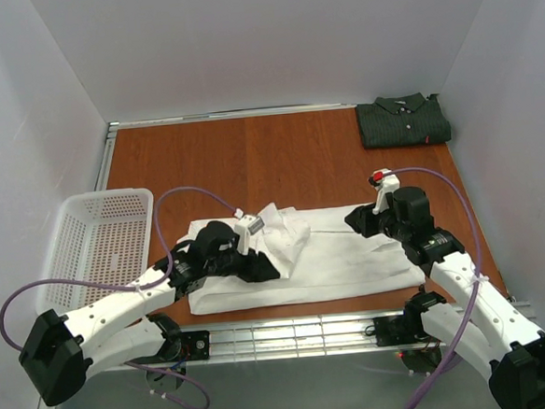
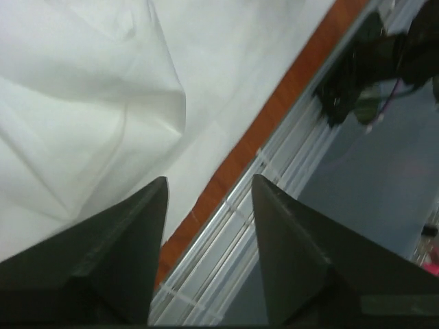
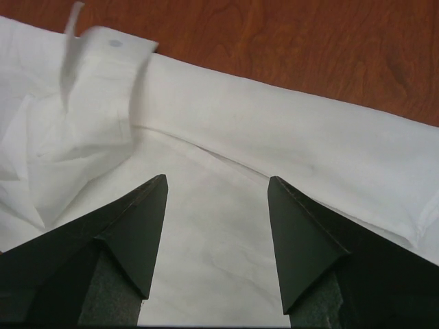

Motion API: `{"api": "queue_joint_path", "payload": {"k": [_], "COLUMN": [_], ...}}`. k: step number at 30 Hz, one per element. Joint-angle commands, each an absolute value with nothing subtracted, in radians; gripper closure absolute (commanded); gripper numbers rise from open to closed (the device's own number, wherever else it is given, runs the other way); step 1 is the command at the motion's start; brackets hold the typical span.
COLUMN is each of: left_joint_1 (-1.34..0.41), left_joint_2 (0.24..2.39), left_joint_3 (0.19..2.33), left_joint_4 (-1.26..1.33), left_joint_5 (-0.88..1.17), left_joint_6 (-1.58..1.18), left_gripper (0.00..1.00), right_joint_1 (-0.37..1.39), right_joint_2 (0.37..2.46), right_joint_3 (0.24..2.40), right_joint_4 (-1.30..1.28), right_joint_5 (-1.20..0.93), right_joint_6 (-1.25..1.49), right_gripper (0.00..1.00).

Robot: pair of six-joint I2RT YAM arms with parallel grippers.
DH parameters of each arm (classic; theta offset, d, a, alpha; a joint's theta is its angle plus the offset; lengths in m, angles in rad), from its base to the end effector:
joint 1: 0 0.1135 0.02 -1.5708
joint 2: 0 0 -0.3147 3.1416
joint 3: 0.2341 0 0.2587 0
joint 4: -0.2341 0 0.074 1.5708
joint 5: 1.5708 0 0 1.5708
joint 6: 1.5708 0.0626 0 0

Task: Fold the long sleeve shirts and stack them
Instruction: Fold the shirt

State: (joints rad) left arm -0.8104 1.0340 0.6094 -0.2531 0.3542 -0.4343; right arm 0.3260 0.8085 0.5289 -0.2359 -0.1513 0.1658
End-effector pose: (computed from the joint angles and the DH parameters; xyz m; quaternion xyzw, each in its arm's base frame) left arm 0.1335 -0.1718 0.2517 0.2407 0.8580 -0.3769 0.2528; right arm 0.1669 0.0664 0.2624 -0.1069 0.8557 0.1856 0.4711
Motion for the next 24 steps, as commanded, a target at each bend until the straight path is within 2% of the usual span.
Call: {"api": "queue_joint_path", "payload": {"k": [1,4,8,9,12,15,19,24], "left_joint_1": [-0.859,-0.864,-0.862,-0.848,-0.754,-0.601,-0.482,-0.411], "left_joint_2": [0.948,0.911,0.945,0.972,1.100,1.193,1.324,1.428], "left_joint_3": [0.520,0.506,0.587,0.622,0.771,0.817,0.864,0.845], "left_joint_4": [-0.271,-0.275,-0.368,-0.397,-0.482,-0.489,-0.486,-0.427], "left_joint_5": [0.501,0.552,0.300,0.181,0.077,0.093,0.086,0.107], "left_joint_6": [-0.555,-0.569,-0.604,-0.603,-0.591,-0.562,-0.529,-0.506], "left_gripper": [0.43,0.33,0.28,0.28,0.28,0.28,0.31,0.42], "right_joint_1": [0.365,0.406,0.495,0.509,0.560,0.604,0.630,0.669], "right_joint_2": [0.785,0.817,0.931,0.986,1.116,1.236,1.408,1.618], "right_joint_3": [0.558,0.578,0.652,0.672,0.768,0.863,1.006,1.184], "right_joint_4": [-0.204,-0.186,-0.195,-0.196,-0.216,-0.221,-0.259,-0.319], "right_joint_5": [-0.228,-0.275,-0.278,-0.278,-0.307,-0.290,-0.348,-0.348], "right_joint_6": [0.121,0.086,0.020,0.003,-0.038,-0.092,-0.205,-0.351], "right_gripper": [0.44,0.42,0.38,0.38,0.35,0.31,0.30,0.31]}}
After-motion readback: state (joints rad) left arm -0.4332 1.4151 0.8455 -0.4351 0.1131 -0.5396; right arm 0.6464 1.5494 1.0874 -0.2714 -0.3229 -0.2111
